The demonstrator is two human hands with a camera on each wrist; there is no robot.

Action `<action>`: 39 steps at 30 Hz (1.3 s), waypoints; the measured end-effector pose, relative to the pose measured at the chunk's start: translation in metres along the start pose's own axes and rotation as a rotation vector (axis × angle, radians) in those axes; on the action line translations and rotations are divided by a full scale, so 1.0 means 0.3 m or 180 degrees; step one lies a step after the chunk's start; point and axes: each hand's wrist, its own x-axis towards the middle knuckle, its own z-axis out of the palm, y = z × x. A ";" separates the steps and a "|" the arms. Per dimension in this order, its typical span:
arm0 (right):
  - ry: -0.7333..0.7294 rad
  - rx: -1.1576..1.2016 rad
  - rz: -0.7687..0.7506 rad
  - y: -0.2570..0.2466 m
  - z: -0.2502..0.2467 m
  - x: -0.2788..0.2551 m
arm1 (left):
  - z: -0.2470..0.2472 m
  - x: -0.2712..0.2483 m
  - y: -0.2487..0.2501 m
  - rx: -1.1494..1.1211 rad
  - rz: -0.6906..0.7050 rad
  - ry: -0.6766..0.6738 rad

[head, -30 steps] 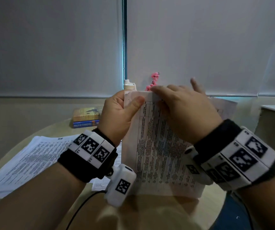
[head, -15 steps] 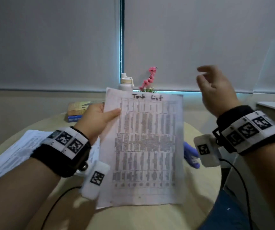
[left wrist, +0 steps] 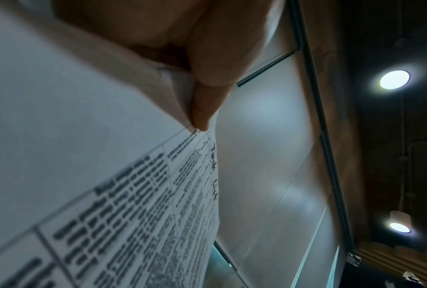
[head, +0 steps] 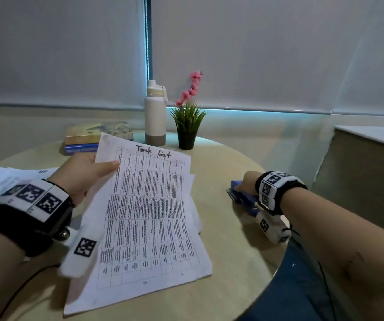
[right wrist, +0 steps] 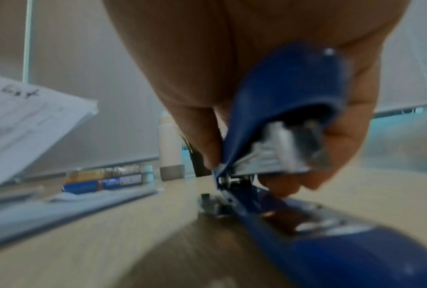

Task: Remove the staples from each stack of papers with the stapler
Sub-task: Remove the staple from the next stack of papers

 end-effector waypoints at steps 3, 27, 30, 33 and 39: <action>0.0249 0.0441 -0.0110 0.007 -0.005 0.024 | 0.014 -0.006 0.007 -0.0004 0.0066 -0.0022; 0.1629 0.5293 -0.2154 -0.448 -0.354 -0.452 | 0.261 -0.144 0.173 0.0155 0.0767 -0.0671; 0.1486 0.5391 -0.2262 -0.468 -0.356 -0.480 | 0.260 -0.138 0.171 0.0152 0.0792 -0.0697; 0.1624 0.5363 -0.2262 -0.480 -0.356 -0.490 | 0.253 -0.137 0.172 0.0122 0.0820 -0.0767; 0.1996 0.5417 -0.2266 -0.487 -0.351 -0.489 | 0.253 -0.137 0.163 0.0096 0.0990 -0.0874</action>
